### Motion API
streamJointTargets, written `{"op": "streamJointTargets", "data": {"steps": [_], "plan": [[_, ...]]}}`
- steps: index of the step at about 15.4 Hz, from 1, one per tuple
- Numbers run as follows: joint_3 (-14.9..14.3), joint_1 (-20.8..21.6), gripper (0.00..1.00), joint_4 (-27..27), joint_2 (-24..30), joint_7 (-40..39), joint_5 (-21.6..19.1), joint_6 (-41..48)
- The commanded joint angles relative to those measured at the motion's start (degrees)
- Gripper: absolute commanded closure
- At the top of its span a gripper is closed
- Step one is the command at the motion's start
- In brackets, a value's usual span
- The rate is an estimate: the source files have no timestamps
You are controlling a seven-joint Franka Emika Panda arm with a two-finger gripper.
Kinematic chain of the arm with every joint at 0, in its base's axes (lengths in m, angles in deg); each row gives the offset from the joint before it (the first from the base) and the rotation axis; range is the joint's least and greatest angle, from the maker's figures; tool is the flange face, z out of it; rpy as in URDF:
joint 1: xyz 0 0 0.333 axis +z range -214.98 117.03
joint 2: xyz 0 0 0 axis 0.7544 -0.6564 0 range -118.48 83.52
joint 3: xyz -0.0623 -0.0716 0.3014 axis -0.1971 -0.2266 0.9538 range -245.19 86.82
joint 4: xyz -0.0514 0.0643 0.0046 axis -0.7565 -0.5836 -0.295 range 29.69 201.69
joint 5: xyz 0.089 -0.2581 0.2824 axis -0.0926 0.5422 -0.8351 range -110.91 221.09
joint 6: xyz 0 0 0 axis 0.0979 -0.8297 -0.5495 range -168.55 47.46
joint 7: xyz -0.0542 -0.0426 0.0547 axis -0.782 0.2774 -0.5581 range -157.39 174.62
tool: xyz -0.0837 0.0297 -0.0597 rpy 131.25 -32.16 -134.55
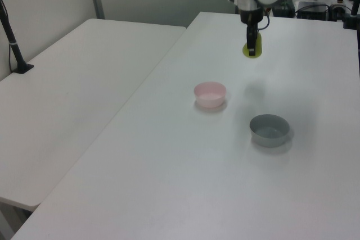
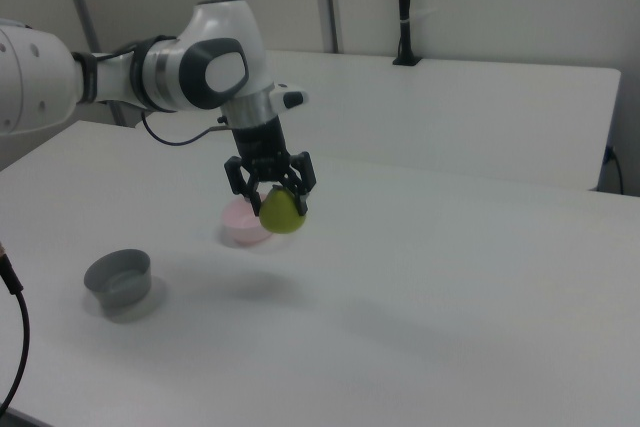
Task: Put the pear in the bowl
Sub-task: 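Lift the held pear up off the table, then carry the pear over the pink bowl and lower it inside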
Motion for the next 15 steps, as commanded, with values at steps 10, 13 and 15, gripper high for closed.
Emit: {"op": "streamJointTargets", "data": {"steps": [10, 13, 15], "plan": [[-7.0, 13.9, 0.53, -11.5, -8.7, 8.6, -11.9, -0.8], [-7.1, 15.8, 0.53, -12.9, -11.7, 13.7, -12.1, -6.3], [-7.1, 15.8, 0.52, -12.9, -13.5, 15.4, -12.2, -9.8]]}}
